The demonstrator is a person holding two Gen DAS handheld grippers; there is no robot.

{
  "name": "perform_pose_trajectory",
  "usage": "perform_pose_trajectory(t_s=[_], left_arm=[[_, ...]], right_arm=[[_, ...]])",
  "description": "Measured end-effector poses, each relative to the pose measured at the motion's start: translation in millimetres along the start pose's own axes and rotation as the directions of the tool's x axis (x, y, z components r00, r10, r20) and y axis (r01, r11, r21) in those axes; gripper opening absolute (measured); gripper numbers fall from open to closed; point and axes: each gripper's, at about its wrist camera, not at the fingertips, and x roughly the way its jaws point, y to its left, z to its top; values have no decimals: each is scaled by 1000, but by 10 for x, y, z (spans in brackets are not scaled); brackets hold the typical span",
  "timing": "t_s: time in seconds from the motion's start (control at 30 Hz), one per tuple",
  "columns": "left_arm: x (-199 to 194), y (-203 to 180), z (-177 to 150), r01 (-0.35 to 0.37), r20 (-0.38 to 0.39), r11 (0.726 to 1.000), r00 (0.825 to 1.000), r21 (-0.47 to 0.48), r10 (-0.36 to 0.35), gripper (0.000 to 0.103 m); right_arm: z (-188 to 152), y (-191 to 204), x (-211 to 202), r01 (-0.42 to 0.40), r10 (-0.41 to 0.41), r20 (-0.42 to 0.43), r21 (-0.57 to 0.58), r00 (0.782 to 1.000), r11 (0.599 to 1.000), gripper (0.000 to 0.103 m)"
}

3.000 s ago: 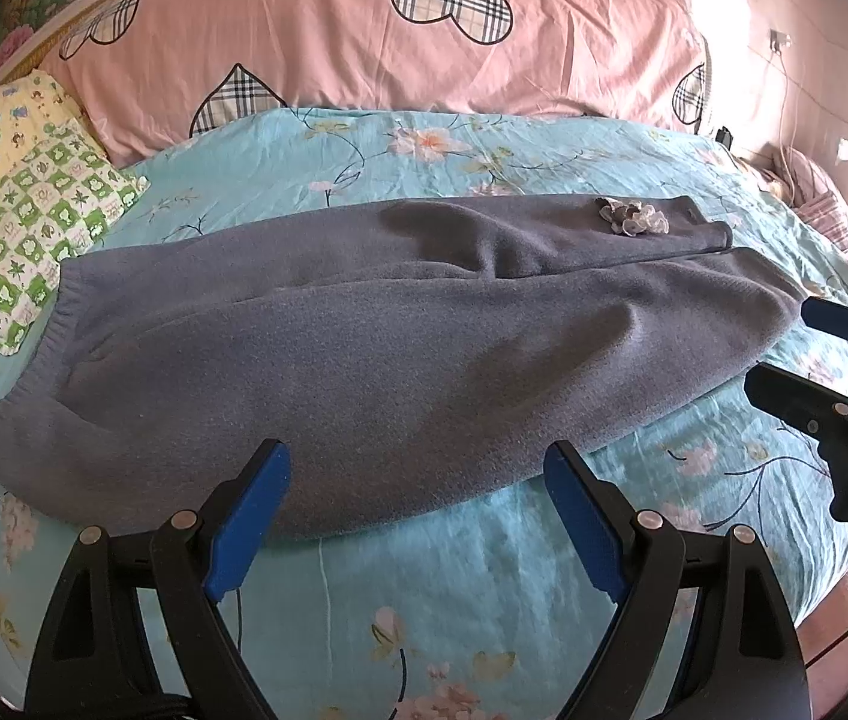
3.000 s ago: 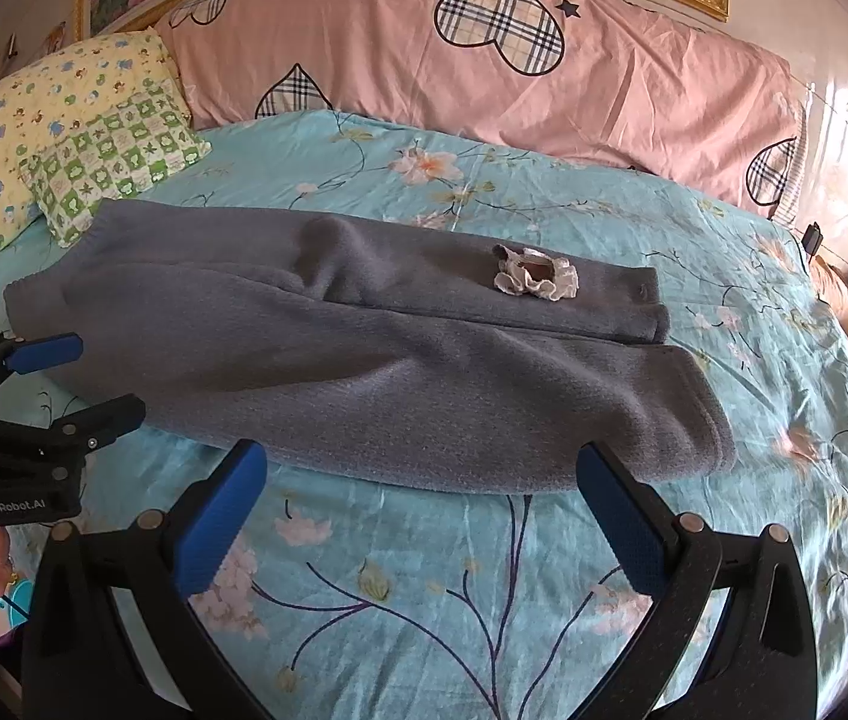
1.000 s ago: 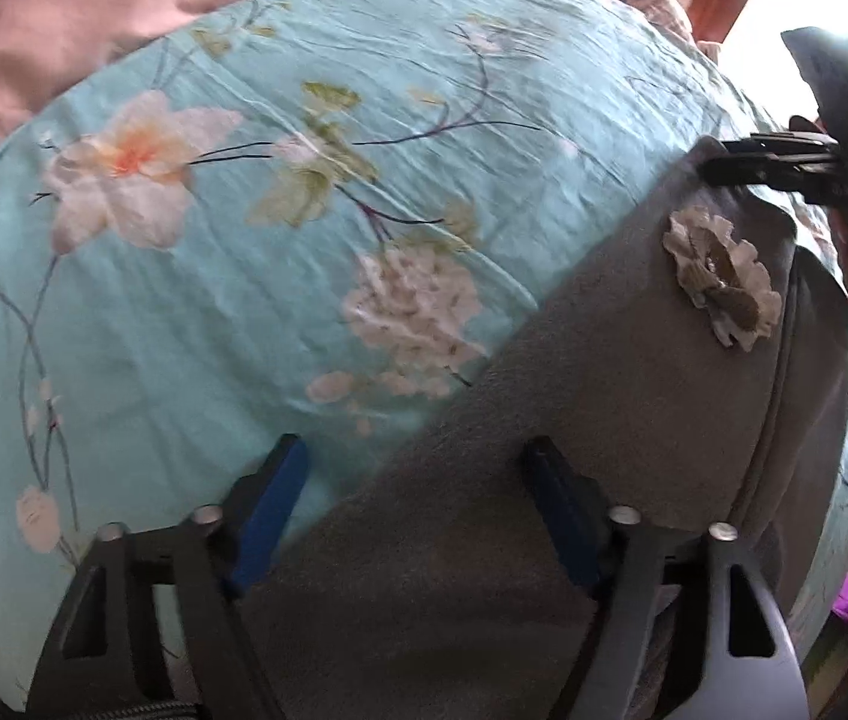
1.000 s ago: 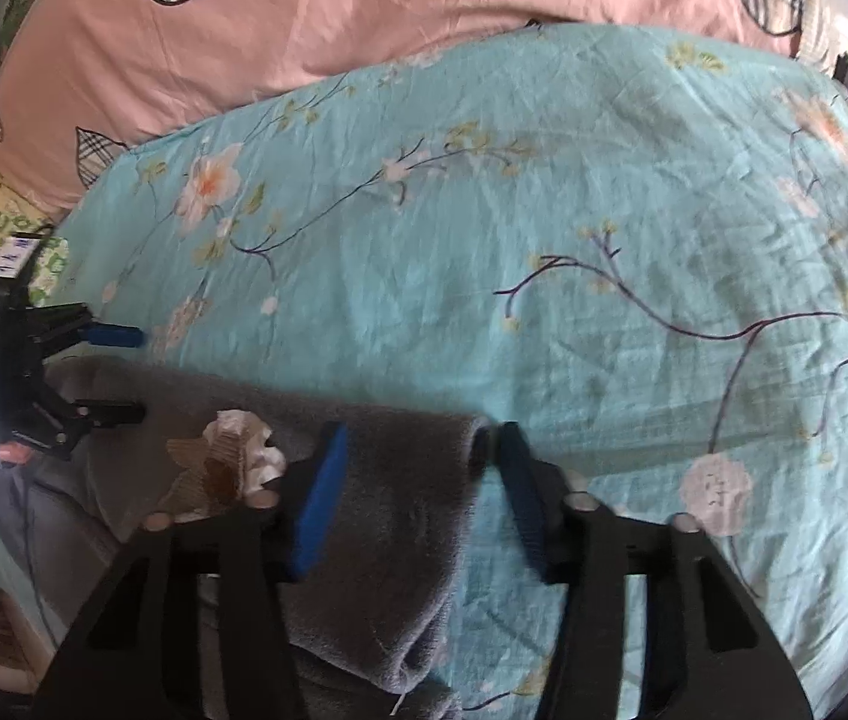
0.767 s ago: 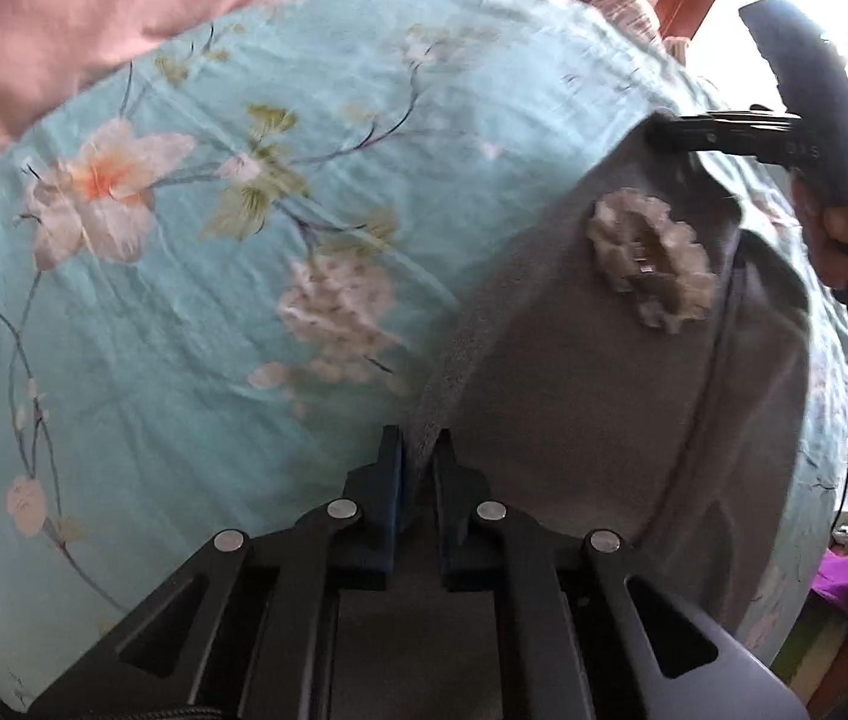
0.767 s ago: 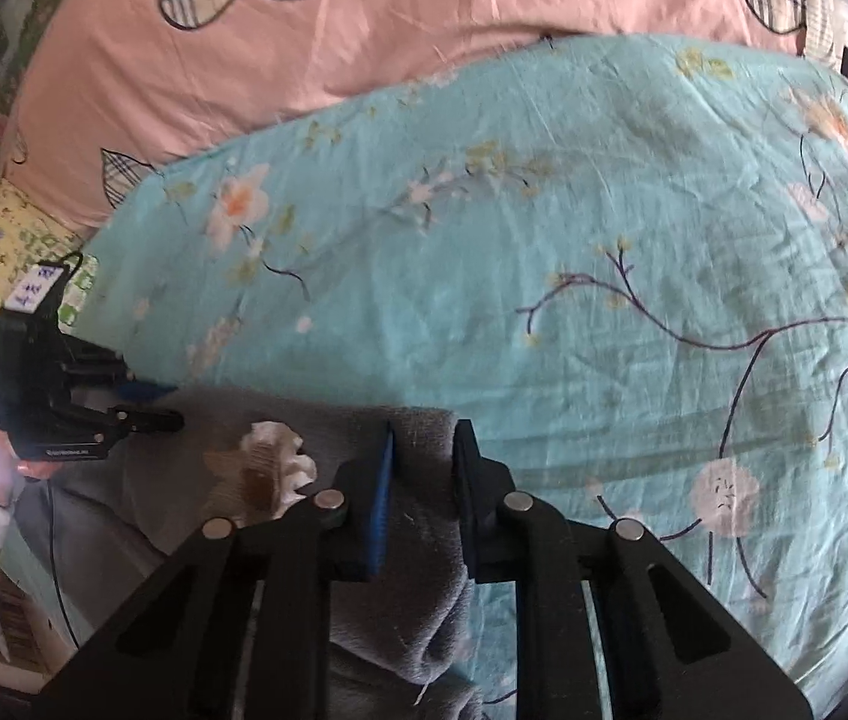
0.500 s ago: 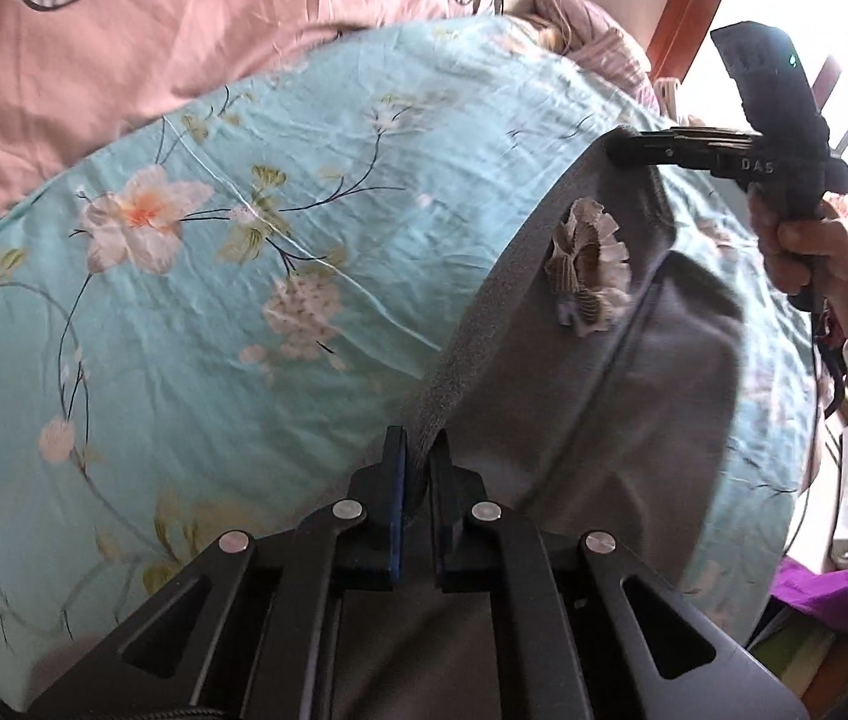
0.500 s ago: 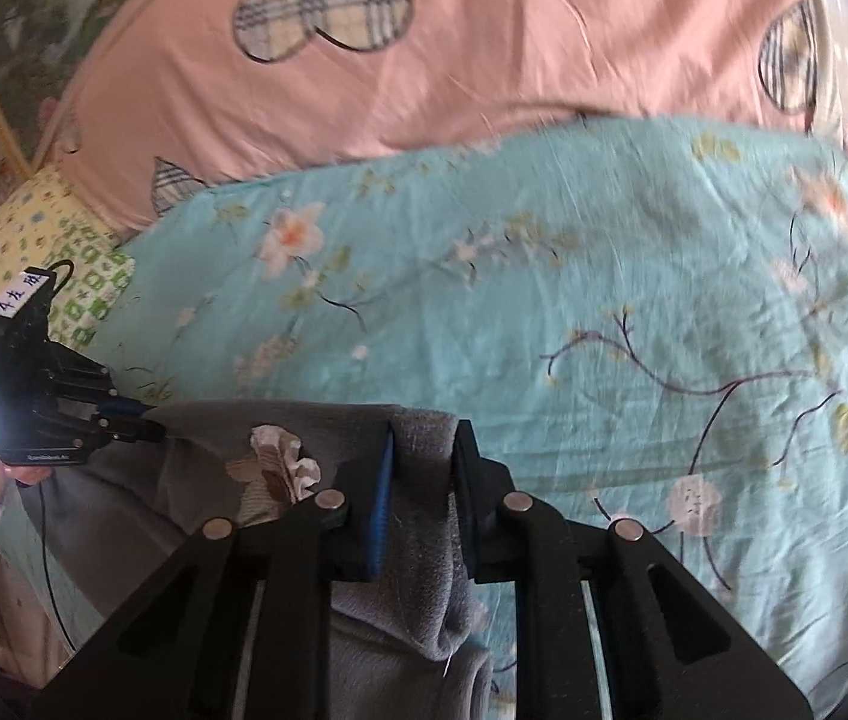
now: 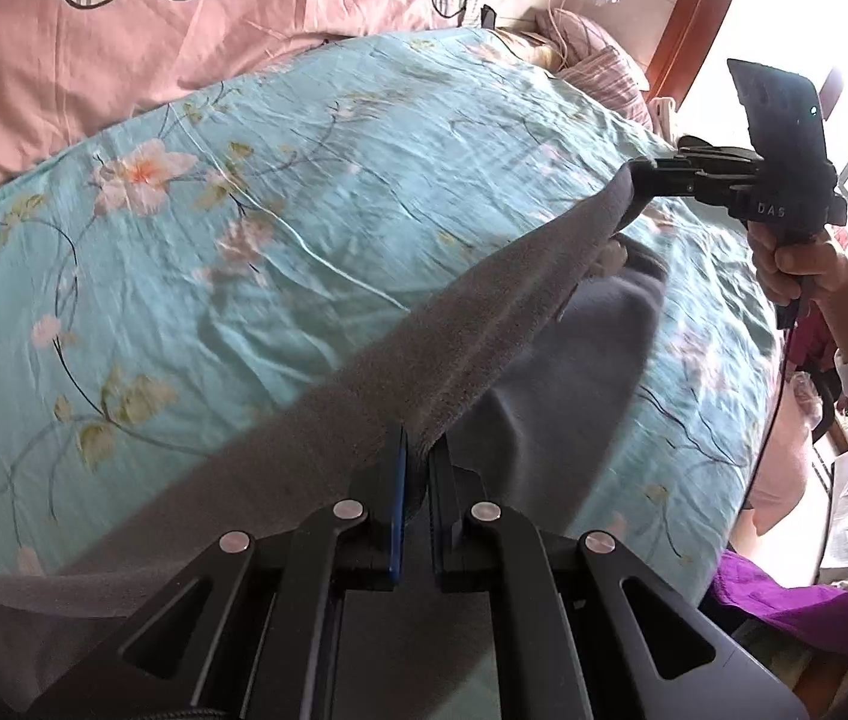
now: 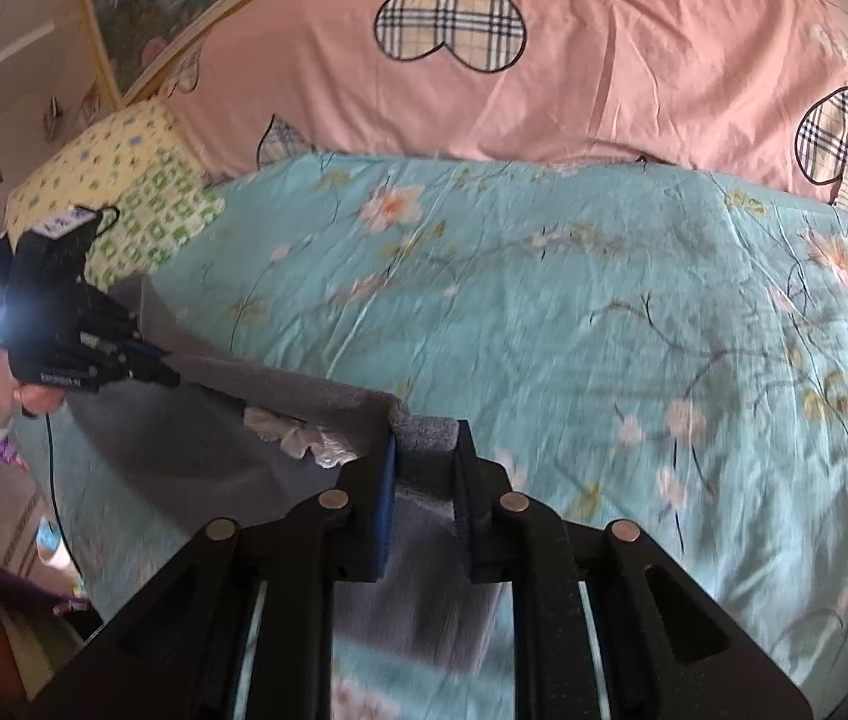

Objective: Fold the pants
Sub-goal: 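Lift the waistband with both tools and fold it over toward the cuffs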

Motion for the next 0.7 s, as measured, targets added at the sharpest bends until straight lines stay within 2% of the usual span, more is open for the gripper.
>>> perform_pose_trajectory(t_s=[0.33,0.57,0.7], left_arm=[[68,-303,-373,53,-9,998,999,-45,-54,5],[107,-409,-471,92,8,993,996,-78,-91,5],[198,-418,-501,92,-2,991,996,-98,-93,5]], right_arm=[[-366,84,-42,57,-62,-82,-54,995,997,18],[-414,115,-137,124,-132,-83,-89,988,988,18],[-469,125,-66,176,-190,-109,-130,976,976,18]])
